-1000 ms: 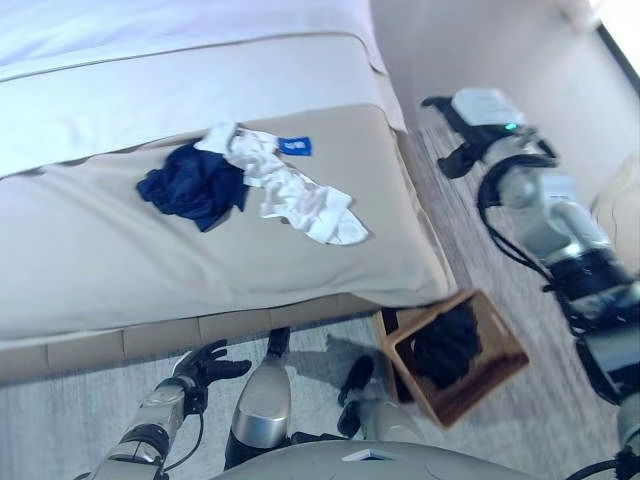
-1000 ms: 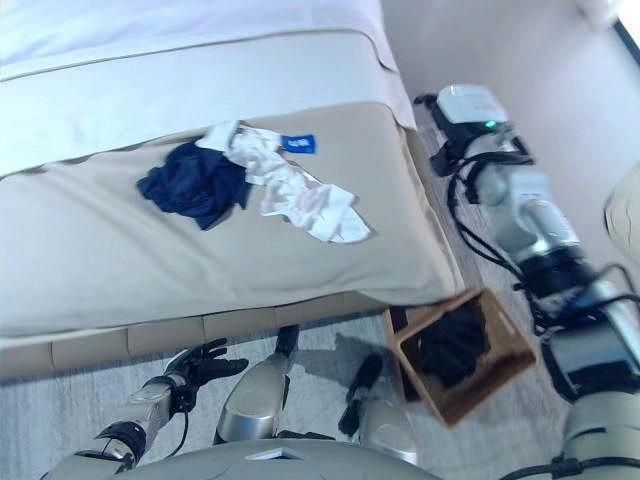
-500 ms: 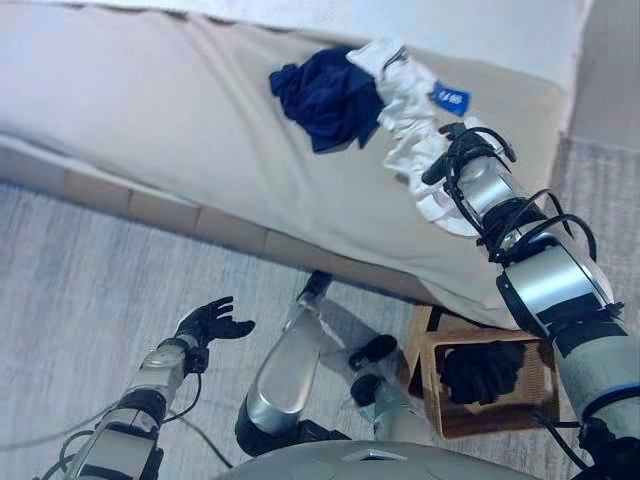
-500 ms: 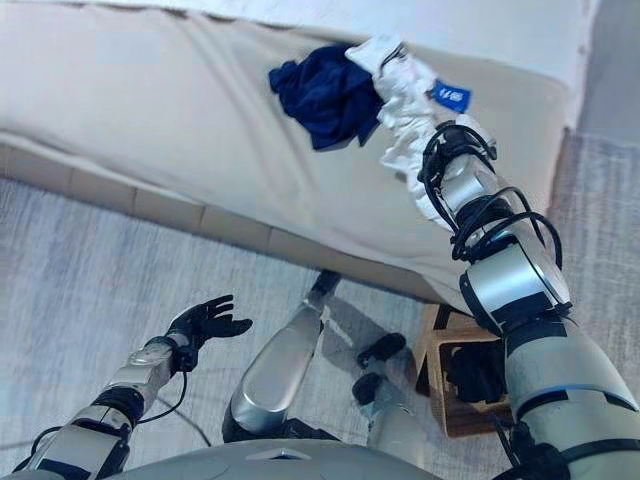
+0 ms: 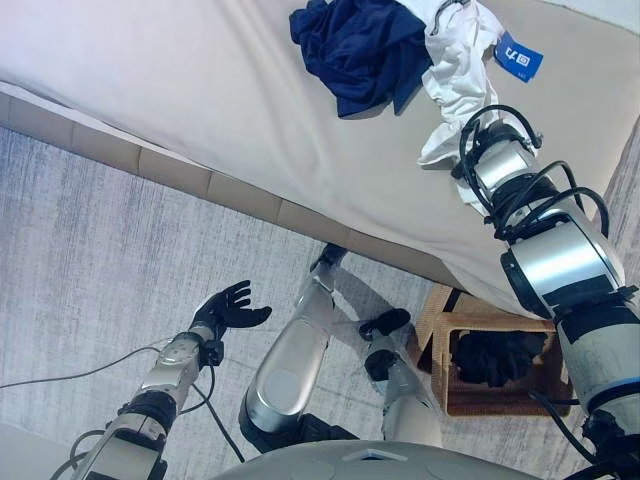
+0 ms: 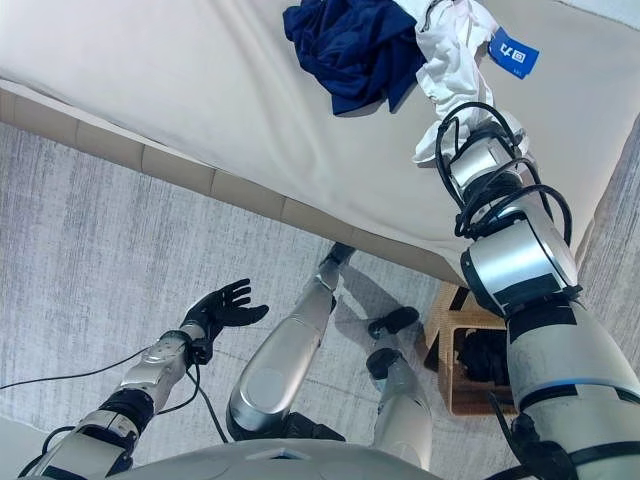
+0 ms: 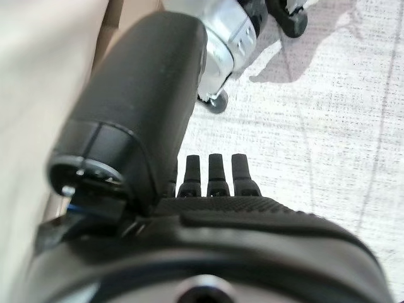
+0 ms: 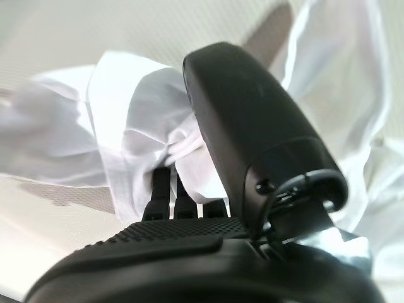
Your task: Pick up the clothes from the bed and place them into the basket
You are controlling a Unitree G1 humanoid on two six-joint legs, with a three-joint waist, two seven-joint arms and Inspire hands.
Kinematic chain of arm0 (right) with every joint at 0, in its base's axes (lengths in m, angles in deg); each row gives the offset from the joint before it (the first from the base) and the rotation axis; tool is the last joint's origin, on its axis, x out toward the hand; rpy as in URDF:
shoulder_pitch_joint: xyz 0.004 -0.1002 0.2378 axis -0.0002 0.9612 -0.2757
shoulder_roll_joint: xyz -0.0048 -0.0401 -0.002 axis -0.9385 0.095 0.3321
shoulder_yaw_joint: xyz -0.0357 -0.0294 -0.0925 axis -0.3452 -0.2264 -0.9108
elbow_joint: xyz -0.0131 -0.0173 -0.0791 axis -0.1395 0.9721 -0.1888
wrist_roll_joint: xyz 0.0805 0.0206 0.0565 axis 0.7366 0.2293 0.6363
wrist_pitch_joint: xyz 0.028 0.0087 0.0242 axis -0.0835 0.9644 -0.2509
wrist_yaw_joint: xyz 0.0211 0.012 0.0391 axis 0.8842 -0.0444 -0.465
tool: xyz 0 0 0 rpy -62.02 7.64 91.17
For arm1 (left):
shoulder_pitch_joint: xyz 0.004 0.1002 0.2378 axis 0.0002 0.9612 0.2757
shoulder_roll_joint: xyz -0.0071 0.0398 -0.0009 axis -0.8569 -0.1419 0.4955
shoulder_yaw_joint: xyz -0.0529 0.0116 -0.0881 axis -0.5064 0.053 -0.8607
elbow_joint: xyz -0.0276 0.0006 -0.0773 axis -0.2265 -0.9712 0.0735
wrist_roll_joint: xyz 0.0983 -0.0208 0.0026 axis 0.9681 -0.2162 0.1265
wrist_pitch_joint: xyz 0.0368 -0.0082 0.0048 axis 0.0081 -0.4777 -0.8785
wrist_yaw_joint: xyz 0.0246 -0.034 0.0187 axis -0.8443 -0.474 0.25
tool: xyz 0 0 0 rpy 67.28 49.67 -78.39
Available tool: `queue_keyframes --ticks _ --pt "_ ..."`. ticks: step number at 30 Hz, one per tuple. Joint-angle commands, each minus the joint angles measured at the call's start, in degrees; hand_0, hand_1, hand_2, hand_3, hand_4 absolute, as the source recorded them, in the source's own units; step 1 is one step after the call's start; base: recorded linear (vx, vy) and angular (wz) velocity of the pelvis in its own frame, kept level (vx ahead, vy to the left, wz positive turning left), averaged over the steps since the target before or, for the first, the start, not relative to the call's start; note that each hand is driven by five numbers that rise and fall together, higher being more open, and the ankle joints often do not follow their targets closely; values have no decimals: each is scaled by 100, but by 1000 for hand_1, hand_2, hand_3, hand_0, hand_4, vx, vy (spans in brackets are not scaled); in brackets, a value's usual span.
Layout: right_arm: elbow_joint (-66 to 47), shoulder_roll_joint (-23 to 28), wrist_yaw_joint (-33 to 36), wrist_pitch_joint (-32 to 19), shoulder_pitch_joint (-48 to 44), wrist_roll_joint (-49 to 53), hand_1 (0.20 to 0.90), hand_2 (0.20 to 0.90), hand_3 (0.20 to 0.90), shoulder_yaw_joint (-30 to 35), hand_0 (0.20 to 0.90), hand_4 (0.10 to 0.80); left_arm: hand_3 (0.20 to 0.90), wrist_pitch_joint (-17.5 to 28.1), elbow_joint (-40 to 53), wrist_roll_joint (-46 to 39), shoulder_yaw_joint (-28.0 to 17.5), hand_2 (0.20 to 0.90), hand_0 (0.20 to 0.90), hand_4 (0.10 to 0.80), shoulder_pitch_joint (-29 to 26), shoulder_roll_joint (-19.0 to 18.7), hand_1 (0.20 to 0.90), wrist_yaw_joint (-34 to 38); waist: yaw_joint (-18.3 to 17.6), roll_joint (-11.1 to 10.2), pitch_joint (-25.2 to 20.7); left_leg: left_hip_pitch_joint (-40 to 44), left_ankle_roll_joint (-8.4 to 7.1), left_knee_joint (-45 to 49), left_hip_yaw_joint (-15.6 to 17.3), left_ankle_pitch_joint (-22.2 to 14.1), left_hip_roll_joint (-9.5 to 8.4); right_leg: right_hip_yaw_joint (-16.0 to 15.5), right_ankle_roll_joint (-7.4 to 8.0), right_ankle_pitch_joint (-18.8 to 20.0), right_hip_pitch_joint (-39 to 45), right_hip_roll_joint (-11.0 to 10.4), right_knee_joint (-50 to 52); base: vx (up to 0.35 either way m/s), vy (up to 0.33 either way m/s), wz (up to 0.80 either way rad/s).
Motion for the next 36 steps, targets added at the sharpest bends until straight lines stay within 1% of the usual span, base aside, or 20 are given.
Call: queue_keyframes --ticks 1,4,6,8,10,11,13,14,16,21,23,26,27,30,33,36 --pt "-1632 285 1713 -1114 -418 -767 300 300 200 -225 300 100 900 361 -184 -79 242 900 900 800 428 -54 900 102 -66 269 165 494 467 -448 127 -374 -137 193 78 -372 275 -159 822 -51 23 -29" --pt "-2624 439 2367 -1229 -383 -1271 300 300 200 -162 300 100 900 466 -251 -86 238 900 900 800 486 19 900 186 -237 249 165 719 476 -485 251 -446 -73 378 67 -416 333 -127 799 -39 44 -39" --pt "-3369 621 2723 -1369 -241 -1674 300 300 200 48 300 100 900 487 -330 -15 159 900 900 800 491 31 900 169 -374 213 165 970 502 -495 341 -543 -56 556 52 -440 466 -88 740 -7 11 -52" --pt "-3872 791 2881 -1385 -103 -1923 300 300 200 202 300 100 900 461 -405 24 73 900 900 800 488 5 900 120 -477 191 165 1224 511 -525 420 -607 -40 675 54 -452 648 -43 652 27 -19 -28" --pt "-4553 1151 3053 -1435 98 -2102 300 300 200 457 300 100 900 387 -509 205 -72 900 900 800 513 -59 900 63 -637 103 120 1678 521 -612 544 -726 -23 849 61 -438 1032 49 406 65 -84 -21" --pt "-4595 1170 3044 -1438 123 -2112 300 300 200 479 300 100 900 378 -514 218 -74 900 900 800 519 -66 900 60 -640 97 112 1711 521 -625 552 -732 -18 860 61 -434 1061 59 381 70 -96 -18" --pt "-4941 1378 3112 -1444 315 -2164 300 300 200 646 300 100 900 298 -584 373 -130 900 900 800 565 -103 900 56 -756 9 -73 1915 531 -729 620 -799 8 964 72 -406 1233 144 185 37 -101 -14" --pt "-5218 1518 3174 -1422 490 -2257 300 300 200 808 300 100 900 238 -622 521 -184 900 900 800 617 -128 900 66 -843 -46 -191 1986 561 -788 700 -702 5 969 52 -246 1311 176 13 37 -123 -14" --pt "-5773 1802 3206 -1400 860 -2342 300 300 200 1105 300 100 900 35 -700 854 -314 900 900 800 736 -138 900 47 -1015 -145 -466 2238 570 -898 823 -778 41 1113 79 -229 1494 259 -160 70 -106 -14" --pt "-6793 2231 3265 -1438 1585 -2359 300 300 200 1711 300 100 900 -301 -1076 1374 -495 900 900 800 890 -80 900 102 -1422 -260 -1083 2801 617 -1122 1059 -871 101 1403 128 -171 1761 366 -398 104 -56 -39" --pt "-7200 2565 3281 -1400 1919 -2159 300 300 200 2012 300 100 900 -528 -1231 1584 -554 900 900 800 894 -28 900 119 -1716 -278 -1466 3184 623 -1257 1197 -960 157 1664 174 -193 1922 453 -498 125 -90 -44" --pt "-7267 2798 3150 -1450 2275 -1932 300 300 200 2269 300 100 900 -658 -1292 1760 -542 900 900 800 885 27 900 64 -1910 -256 -1793 3439 599 -1424 1320 -938 178 1796 189 -165 2040 507 -599 102 -67 -51" --pt "-7229 2898 3010 -1439 2408 -1797 300 300 200 2369 300 100 900 -707 -1277 1857 -517 900 900 800 874 46 900 24 -1978 -232 -1892 3524 586 -1482 1374 -928 187 1815 191 -163 2088 519 -622 74 -69 -47" --pt "-7066 3058 2662 -1486 2743 -1468 300 300 200 2530 300 100 900 -823 -1254 1911 -407 900 900 800 781 108 900 -34 -2132 -160 -2048 3679 554 -1534 1535 -940 217 1832 178 -182 2185 536 -640 50 -52 -33" --pt "-6914 2899 2212 -1737 3334 -971 300 300 200 2802 300 100 900 -809 -1223 1905 -283 900 900 800 672 215 900 -71 -2304 -67 -2105 3819 524 -1584 1693 -956 225 1879 155 -194 2271 555 -684 22 -52 -25" --pt "-6733 2599 1926 -1943 3896 -1059 300 300 200 2979 300 100 900 -777 -1184 1889 -191 900 900 800 644 307 900 -98 -2442 -5 -2102 3920 509 -1592 1807 -975 233 1948 120 -205 2328 569 -718 27 -68 -42"
